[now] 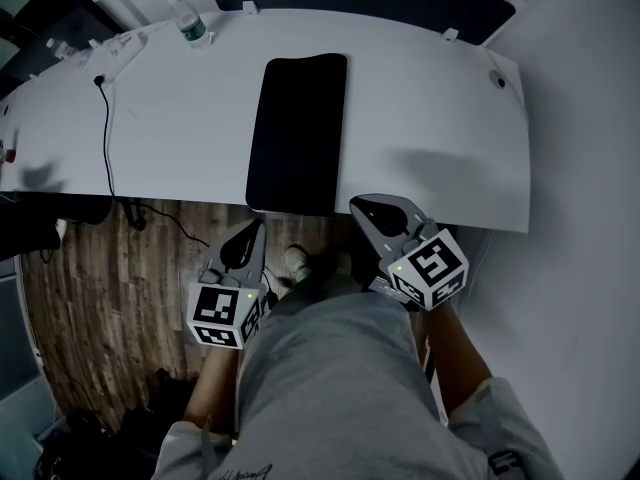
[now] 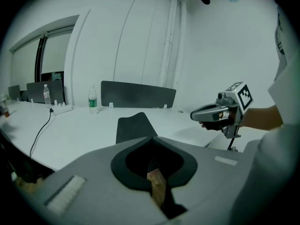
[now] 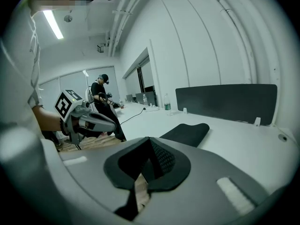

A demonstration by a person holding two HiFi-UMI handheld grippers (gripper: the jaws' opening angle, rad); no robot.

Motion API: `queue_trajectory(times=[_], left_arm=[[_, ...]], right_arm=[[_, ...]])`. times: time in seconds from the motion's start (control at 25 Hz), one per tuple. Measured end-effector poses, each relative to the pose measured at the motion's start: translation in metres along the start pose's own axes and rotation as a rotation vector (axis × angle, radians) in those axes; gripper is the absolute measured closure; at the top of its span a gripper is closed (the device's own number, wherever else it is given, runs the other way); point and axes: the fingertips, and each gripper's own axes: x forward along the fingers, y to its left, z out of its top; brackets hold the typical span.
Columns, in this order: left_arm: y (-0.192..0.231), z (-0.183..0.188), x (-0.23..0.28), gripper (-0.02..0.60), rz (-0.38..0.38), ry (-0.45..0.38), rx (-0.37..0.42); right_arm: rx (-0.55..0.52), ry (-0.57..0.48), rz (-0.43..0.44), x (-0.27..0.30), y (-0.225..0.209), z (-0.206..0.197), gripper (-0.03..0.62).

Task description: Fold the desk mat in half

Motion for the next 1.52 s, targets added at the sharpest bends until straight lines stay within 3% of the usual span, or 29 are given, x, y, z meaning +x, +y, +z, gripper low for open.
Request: queue_trajectory(times=[0.8,1.52], left_arm=[[-0.039,0.038,-0.001,0.563,-0.023,-0.053,0.033],[-0.045,0.035,-0.005,0.563,-0.006,-0.047,0.031]], right_arm=[[0.023,-0.023,0.058,-0.018,0.001,0.024,0.589],[0.008,-0.016,0.082,-0.023,0.006,0.017,0.589]])
